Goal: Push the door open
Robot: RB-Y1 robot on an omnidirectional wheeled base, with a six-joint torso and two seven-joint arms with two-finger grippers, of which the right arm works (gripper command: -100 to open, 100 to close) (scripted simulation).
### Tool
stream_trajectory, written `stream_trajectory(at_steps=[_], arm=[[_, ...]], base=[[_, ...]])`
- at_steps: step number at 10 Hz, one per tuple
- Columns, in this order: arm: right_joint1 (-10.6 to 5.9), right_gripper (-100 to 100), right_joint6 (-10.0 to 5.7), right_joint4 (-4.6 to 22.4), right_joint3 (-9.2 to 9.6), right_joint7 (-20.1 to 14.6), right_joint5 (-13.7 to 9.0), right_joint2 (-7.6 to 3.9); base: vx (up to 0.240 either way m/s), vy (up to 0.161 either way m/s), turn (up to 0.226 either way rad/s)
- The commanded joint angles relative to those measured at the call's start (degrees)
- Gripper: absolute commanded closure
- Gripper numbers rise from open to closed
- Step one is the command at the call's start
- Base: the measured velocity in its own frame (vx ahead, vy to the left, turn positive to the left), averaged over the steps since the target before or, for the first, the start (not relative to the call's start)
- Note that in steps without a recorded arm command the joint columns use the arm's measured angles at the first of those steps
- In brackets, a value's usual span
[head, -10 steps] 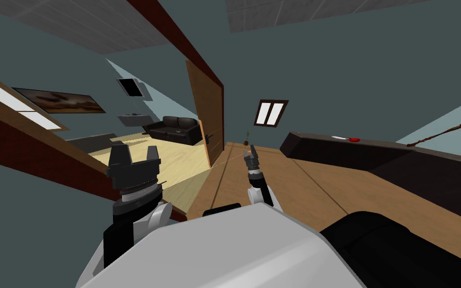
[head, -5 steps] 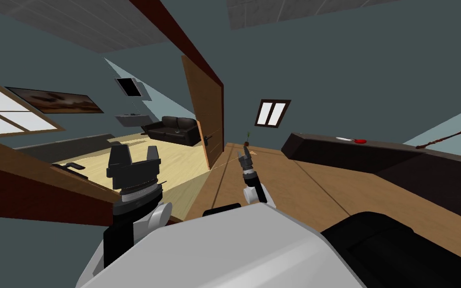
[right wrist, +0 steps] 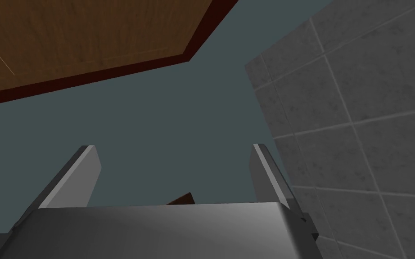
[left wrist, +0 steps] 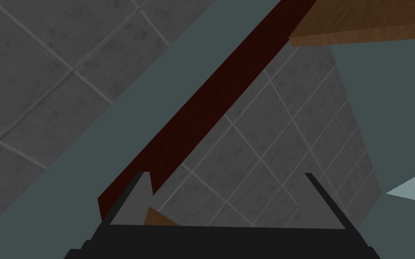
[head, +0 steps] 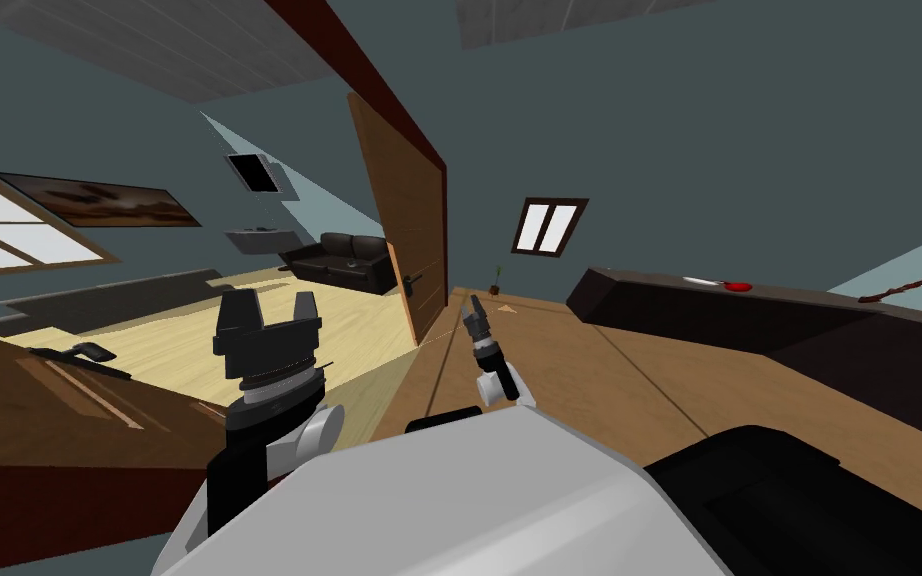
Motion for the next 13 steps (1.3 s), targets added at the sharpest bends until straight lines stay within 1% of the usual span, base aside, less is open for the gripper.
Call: stream_trajectory(at_steps=[1, 3, 4, 5, 6, 8, 9, 11, 12, 13], arm=[[-1.44, -100, 0.0, 2.2, 1.96, -0.5, -0.2, -0.33], [-3.49, -100, 0.11, 5.0, 4.32, -1.1, -0.5, -0.67], [-4.02, -100, 0.14, 5.7, 4.93, -1.2, -0.5, -0.74], [-5.06, -100, 0.2, 7.1, 6.14, -1.5, -0.7, -0.88], [-5.59, -100, 0.22, 7.8, 6.75, -1.7, -0.8, -0.95], [-7.72, -100, 0.34, 10.7, 9.21, -2.3, -1.1, -1.18], [-8.26, -100, 0.37, 11.5, 9.83, -2.4, -1.1, -1.22], [-10.42, -100, 0.49, 14.4, 12.32, -3.1, -1.4, -1.39], [-10.96, -100, 0.52, 15.2, 12.95, -3.2, -1.5, -1.43], [-12.04, -100, 0.57, 16.6, 14.2, -3.5, -1.7, -1.47]], base=[[0.189, -0.046, 0.009], [0.2, -0.056, 0.01], [0.172, -0.041, 0.004], [0.148, -0.049, 0.007], [0.139, -0.053, 0.006], [0.161, -0.052, 0.008], [0.16, -0.033, 0.007], [0.17, -0.05, 0.006], [0.168, -0.054, 0.01], [0.139, -0.035, 0.007]])
